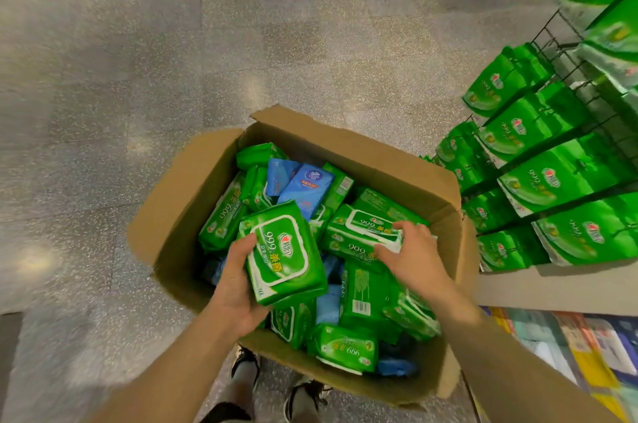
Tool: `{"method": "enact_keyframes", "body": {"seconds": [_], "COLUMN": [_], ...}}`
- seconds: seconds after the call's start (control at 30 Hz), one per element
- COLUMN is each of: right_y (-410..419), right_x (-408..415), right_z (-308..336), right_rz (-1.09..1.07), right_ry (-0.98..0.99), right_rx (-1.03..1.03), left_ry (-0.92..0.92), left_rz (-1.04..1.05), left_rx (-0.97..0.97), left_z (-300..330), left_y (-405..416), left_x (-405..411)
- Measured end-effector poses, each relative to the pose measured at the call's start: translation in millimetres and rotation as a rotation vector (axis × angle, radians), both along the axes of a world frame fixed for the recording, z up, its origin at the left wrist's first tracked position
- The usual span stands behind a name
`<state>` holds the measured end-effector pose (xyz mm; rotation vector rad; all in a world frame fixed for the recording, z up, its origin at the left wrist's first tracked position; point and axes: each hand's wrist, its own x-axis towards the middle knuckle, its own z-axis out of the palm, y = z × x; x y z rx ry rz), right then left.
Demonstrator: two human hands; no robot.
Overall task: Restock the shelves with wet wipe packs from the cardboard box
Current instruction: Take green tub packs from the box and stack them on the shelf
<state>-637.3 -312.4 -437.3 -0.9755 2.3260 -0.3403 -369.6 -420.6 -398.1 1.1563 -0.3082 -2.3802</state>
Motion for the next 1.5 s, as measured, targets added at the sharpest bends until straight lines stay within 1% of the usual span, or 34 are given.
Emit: {"method": "enact_keyframes", "body": {"seconds": [0.1,0.17,0.2,0.27,0.3,0.33,0.37,0.4,0.47,0.53,0.63,0.77,0.83,0.87,0.9,1.0,1.07,1.13,1.17,1.23,1.33,1.43,1.5], "right_y": [-5,1,7,21,27,31,35,38,41,38,37,44,47,46,45,33,19,6,-3,-14,-27,-43,-56], "right_x": [4,27,41,69,81,90,98,103,110,118,129,130,125,122,120,120,121,119,119,119,121,127,137], "right_z": [-21,-26,-27,-28,-28,-27,-24,-24,-21,-18,-19,-11,0,10,21,50,63,83,98,122,144,161,169], "right_rz": [0.175,0.317,0.378,0.538,0.646,0.744,0.819,0.865,0.905,0.908,0.904,0.805,0.665,0.547,0.400,-0.173,-0.518,-0.754,-0.809,-0.779,-0.597,-0.388,-0.317], "right_ry": [0.167,0.288,0.302,0.259,0.214,0.172,0.150,0.159,0.200,0.223,0.285,0.259,0.172,0.065,-0.086,-0.601,-0.821,-1.037,-1.118,-1.168,-1.203,-1.074,-0.936], "right_rx": [0.115,0.076,0.016,-0.102,-0.103,-0.037,0.088,0.196,0.332,0.395,0.421,0.402,0.323,0.245,0.145,-0.117,-0.230,-0.363,-0.401,-0.405,-0.453,-0.456,-0.400], "left_ry": [-0.006,0.004,0.012,0.025,0.034,0.045,0.061,0.072,0.083,0.078,0.024,-0.021,-0.031,-0.045,-0.052,-0.083,-0.117,-0.139,-0.136,-0.125,-0.155,-0.158,-0.138], "left_rz": [0.051,0.058,0.057,0.055,0.053,0.058,0.060,0.058,0.051,0.055,0.070,0.067,0.067,0.067,0.066,0.048,0.029,-0.013,-0.032,-0.065,-0.145,-0.212,-0.233], "left_rx": [0.031,0.014,0.002,-0.007,-0.004,-0.007,-0.016,-0.024,-0.042,-0.067,-0.060,-0.036,-0.039,-0.047,-0.051,-0.060,-0.087,-0.120,-0.127,-0.124,-0.134,-0.139,-0.147], "left_z": [-2,-1,-1,-4,-4,-3,-2,0,6,9,13,15,16,17,18,22,26,32,36,43,52,56,58], "left_y": [4,8,9,11,12,11,11,11,9,9,8,8,8,7,6,0,-5,-9,-11,-15,-18,-17,-17], "left_x": [13,22,27,35,38,40,41,42,42,44,47,56,60,61,62,63,63,62,61,58,51,46,41]}}
